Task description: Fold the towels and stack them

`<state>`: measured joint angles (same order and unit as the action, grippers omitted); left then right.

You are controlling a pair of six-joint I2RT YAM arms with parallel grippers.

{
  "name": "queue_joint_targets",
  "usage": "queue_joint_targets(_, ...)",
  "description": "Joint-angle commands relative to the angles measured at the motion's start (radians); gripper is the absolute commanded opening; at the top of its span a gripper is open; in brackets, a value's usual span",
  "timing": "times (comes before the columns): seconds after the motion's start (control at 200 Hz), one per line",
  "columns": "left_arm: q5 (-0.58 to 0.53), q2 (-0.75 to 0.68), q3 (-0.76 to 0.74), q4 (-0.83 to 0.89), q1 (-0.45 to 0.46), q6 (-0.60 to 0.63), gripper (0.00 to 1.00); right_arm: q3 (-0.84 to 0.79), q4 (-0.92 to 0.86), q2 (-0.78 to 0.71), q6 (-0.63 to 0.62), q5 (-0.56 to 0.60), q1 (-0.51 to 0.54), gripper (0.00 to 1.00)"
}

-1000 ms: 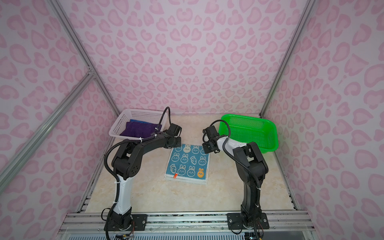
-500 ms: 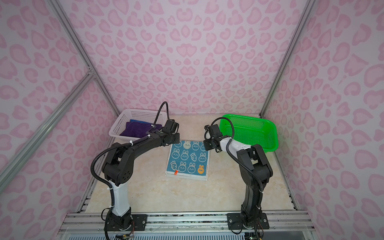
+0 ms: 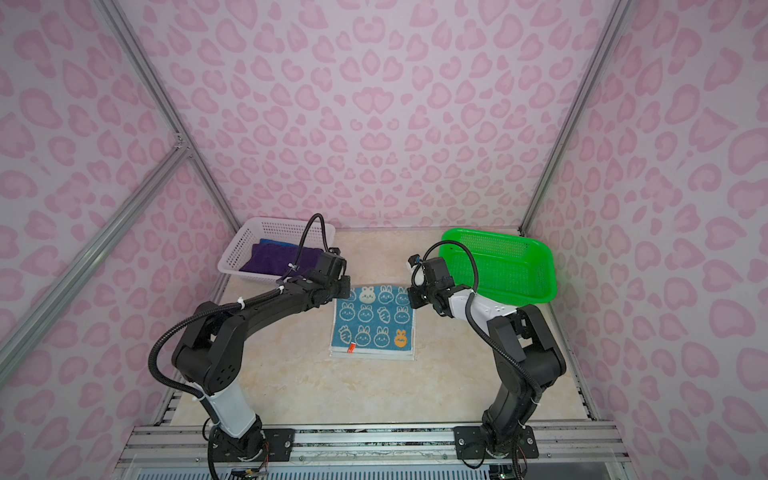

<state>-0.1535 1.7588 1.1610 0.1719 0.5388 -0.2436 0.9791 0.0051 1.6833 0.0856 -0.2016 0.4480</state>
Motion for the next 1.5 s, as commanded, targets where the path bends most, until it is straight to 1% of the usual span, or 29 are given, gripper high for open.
queue_joint_targets(0.0, -0.029, -0.074, -0.047, -0.051, 0.011, -0.014, 0.02, -0.045, 0.024, -0.045, 0.006, -0.043, 0.012, 0.0)
queue_joint_targets(0.155, -0.069, -0.165, -0.137, -0.05, 0.047, -0.02, 0.02, -0.118, 0.008, -0.131, 0.021, -0.052, 0.04, 0.0)
queue_joint_targets(0.25, -0.102, -0.216, -0.179, -0.025, 0.08, -0.032, 0.02, -0.16, -0.019, -0.186, 0.027, -0.035, 0.073, 0.0)
queue_joint_targets(0.42, -0.175, -0.295, -0.279, -0.031, 0.132, -0.077, 0.02, -0.253, -0.026, -0.28, 0.062, -0.008, 0.117, 0.0)
queue_joint_targets(0.57, -0.214, -0.346, -0.372, -0.065, 0.148, -0.12, 0.02, -0.325, -0.043, -0.335, 0.104, 0.008, 0.142, 0.0)
queue_joint_targets(0.715, -0.212, -0.336, -0.42, -0.056, 0.172, -0.156, 0.02, -0.368, -0.065, -0.339, 0.172, 0.021, 0.171, 0.0)
queue_joint_targets(0.92, -0.231, -0.26, -0.425, -0.029, 0.233, -0.197, 0.02, -0.416, -0.047, -0.299, 0.243, 0.031, 0.207, 0.0)
queue_joint_targets(0.97, -0.238, -0.244, -0.428, -0.026, 0.247, -0.208, 0.02, -0.422, -0.048, -0.294, 0.245, 0.025, 0.219, 0.04)
queue_joint_targets(1.02, -0.246, -0.233, -0.429, -0.02, 0.26, -0.223, 0.03, -0.425, -0.057, -0.298, 0.247, 0.022, 0.231, 0.1)
queue_joint_targets(1.055, -0.251, -0.232, -0.434, -0.015, 0.268, -0.229, 0.08, -0.428, -0.063, -0.309, 0.247, 0.019, 0.238, 0.15)
queue_joint_targets(1.095, -0.259, -0.238, -0.443, -0.011, 0.279, -0.237, 0.21, -0.435, -0.072, -0.328, 0.249, 0.021, 0.248, 0.22)
queue_joint_targets(1.115, -0.262, -0.243, -0.448, -0.013, 0.284, -0.239, 0.3, -0.438, -0.076, -0.337, 0.254, 0.026, 0.253, 0.25)
queue_joint_targets(1.13, -0.263, -0.248, -0.452, -0.014, 0.287, -0.241, 0.34, -0.44, -0.082, -0.347, 0.256, 0.028, 0.255, 0.27)
queue_joint_targets(1.145, -0.266, -0.253, -0.457, -0.015, 0.291, -0.242, 0.4, -0.444, -0.086, -0.355, 0.256, 0.029, 0.256, 0.29)
queue_joint_targets(1.185, -0.276, -0.271, -0.469, -0.016, 0.299, -0.249, 0.49, -0.449, -0.099, -0.377, 0.264, 0.031, 0.257, 0.33)
queue_joint_targets(1.215, -0.28, -0.283, -0.477, -0.016, 0.302, -0.253, 0.53, -0.453, -0.11, -0.391, 0.268, 0.035, 0.257, 0.35)
queue_joint_targets(1.265, -0.289, -0.302, -0.487, -0.013, 0.306, -0.257, 0.57, -0.458, -0.118, -0.411, 0.276, 0.038, 0.258, 0.38)
queue_joint_targets(1.3, -0.298, -0.319, -0.498, -0.011, 0.31, -0.264, 0.61, -0.462, -0.123, -0.425, 0.283, 0.042, 0.258, 0.4)
queue_joint_targets(1.405, -0.3, -0.353, -0.508, -0.004, 0.309, -0.273, 0.74, -0.46, -0.137, -0.462, 0.304, 0.071, 0.26, 0.43)
queue_joint_targets(1.5, -0.269, -0.362, -0.493, 0.003, 0.309, -0.271, 0.86, -0.434, -0.137, -0.481, 0.323, 0.095, 0.272, 0.44)
